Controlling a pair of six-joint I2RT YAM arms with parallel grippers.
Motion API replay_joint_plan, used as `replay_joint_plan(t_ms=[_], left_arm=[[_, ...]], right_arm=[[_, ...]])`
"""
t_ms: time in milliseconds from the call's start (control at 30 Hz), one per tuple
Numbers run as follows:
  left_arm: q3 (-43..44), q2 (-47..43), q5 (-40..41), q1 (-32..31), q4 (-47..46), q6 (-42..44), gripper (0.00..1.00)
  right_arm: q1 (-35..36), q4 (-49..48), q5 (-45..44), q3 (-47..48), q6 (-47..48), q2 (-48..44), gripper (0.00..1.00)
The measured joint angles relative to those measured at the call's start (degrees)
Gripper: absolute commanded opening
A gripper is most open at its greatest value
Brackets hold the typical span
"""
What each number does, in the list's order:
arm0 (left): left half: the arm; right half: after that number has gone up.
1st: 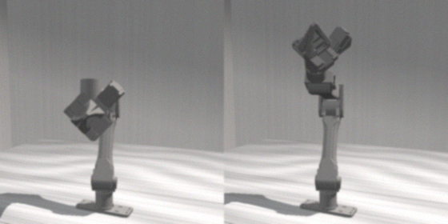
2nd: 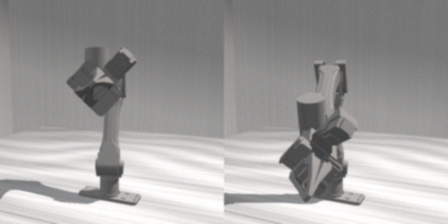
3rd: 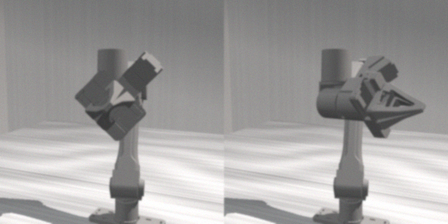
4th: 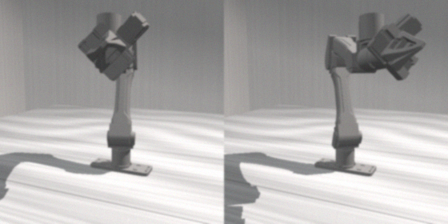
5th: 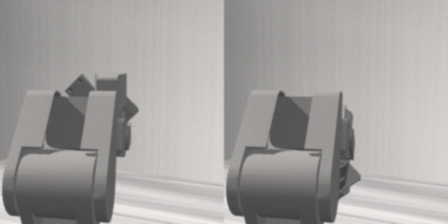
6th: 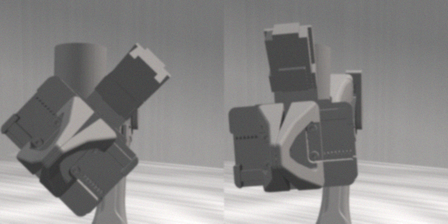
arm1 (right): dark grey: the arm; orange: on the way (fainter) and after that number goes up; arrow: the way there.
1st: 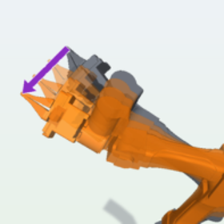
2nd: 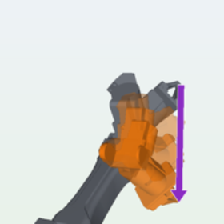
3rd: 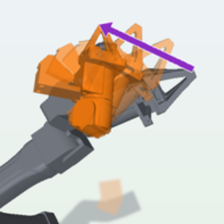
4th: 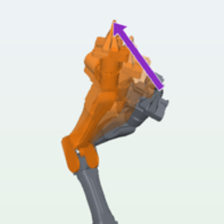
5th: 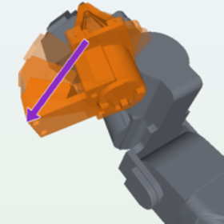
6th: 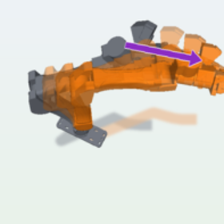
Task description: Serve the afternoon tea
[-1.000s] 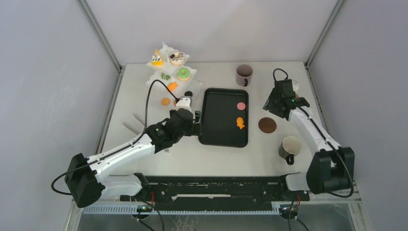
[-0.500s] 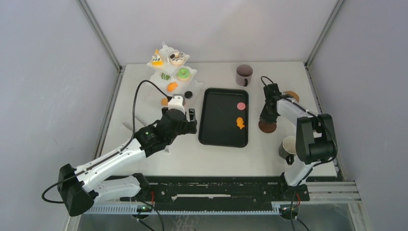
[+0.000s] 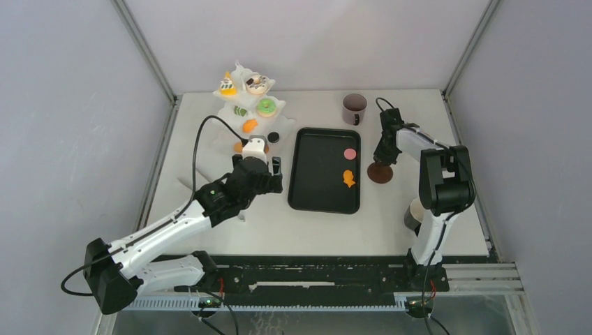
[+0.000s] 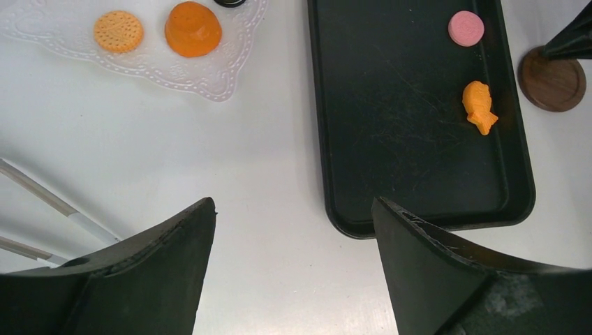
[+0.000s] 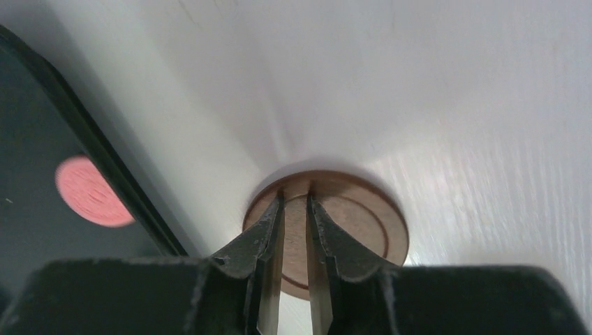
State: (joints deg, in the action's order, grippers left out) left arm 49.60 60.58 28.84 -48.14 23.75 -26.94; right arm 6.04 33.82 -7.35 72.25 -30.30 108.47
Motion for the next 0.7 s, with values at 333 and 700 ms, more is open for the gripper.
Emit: replay_joint_plan(t_ms=[333, 700], left_arm=[[0.0, 0.0, 0.1, 0.9, 0.5, 0.0, 0.87], [0.0, 0.2, -0.5, 1.3, 0.8, 0.1, 0.87]], right_arm=[[-3.0, 0.2, 0.3, 13.0, 0.0, 8.9, 0.28], [-3.3, 1.3, 4.2, 16.2, 2.7, 4.8, 0.59]])
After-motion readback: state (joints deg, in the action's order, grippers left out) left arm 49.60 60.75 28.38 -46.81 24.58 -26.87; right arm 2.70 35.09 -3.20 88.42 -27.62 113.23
